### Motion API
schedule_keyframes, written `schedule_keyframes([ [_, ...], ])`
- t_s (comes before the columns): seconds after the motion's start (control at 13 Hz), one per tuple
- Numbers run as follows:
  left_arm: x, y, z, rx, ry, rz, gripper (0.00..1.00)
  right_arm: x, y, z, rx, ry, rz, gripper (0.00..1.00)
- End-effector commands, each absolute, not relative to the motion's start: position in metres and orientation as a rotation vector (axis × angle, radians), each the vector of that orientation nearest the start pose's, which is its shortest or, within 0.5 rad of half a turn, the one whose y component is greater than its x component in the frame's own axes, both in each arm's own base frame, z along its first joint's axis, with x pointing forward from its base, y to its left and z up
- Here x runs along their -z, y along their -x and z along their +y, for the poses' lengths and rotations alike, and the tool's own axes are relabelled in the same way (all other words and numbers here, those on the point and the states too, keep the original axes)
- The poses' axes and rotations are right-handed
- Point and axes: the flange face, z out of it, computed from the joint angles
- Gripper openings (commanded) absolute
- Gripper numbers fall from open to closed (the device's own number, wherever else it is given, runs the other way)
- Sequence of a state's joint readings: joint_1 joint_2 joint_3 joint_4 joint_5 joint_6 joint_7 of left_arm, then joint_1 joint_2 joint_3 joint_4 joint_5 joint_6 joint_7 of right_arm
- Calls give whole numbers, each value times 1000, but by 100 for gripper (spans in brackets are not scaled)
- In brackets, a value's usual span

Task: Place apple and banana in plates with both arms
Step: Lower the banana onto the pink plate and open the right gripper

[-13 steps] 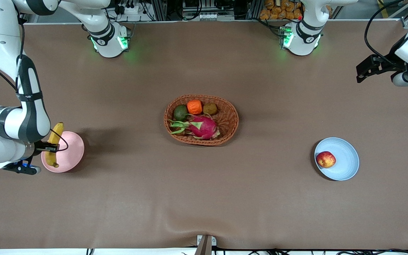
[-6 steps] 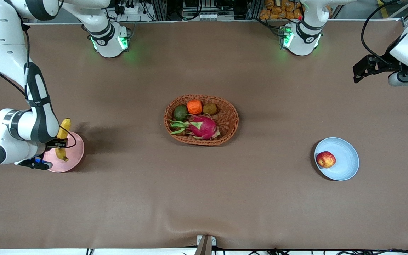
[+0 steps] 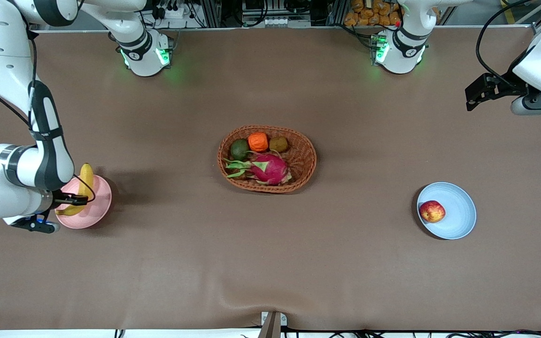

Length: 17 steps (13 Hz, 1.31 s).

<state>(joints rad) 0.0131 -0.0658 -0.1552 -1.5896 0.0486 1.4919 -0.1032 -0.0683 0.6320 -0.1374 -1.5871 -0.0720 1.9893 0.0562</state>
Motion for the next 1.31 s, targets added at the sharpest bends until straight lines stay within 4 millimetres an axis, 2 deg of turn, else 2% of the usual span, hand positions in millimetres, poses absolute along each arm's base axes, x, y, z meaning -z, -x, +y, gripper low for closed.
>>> schedule_keyframes([
  [0.0,-646,-521,-72,-31,3092,65,100,-312,-666,-129,-268,3249,327,100],
  [0.15,-653,-526,-69,-11,3092,54,100,-365,-660,-125,-212,3245,330,100],
  [0.31,-654,-525,-68,-19,3084,50,100,-434,-649,-123,-89,3240,263,100],
  [0.46,-657,-525,-65,-14,3089,46,100,-497,-628,-120,-14,3201,172,100],
  [0.69,-658,-525,-50,-14,3100,10,100,-570,-584,-97,-42,3176,151,100],
  [0.77,-660,-524,-49,-9,3100,7,100,-589,-570,-89,-56,3168,141,100],
  [0.92,-663,-521,-47,-21,3096,-1,100,-612,-557,-65,-31,3121,142,100],
  [1.15,-667,-521,-45,-21,3096,-7,100,-609,-554,-17,-106,3076,299,100],
  [1.23,-667,-521,-45,-21,3096,-7,100,-615,-548,-14,-119,3076,315,100],
])
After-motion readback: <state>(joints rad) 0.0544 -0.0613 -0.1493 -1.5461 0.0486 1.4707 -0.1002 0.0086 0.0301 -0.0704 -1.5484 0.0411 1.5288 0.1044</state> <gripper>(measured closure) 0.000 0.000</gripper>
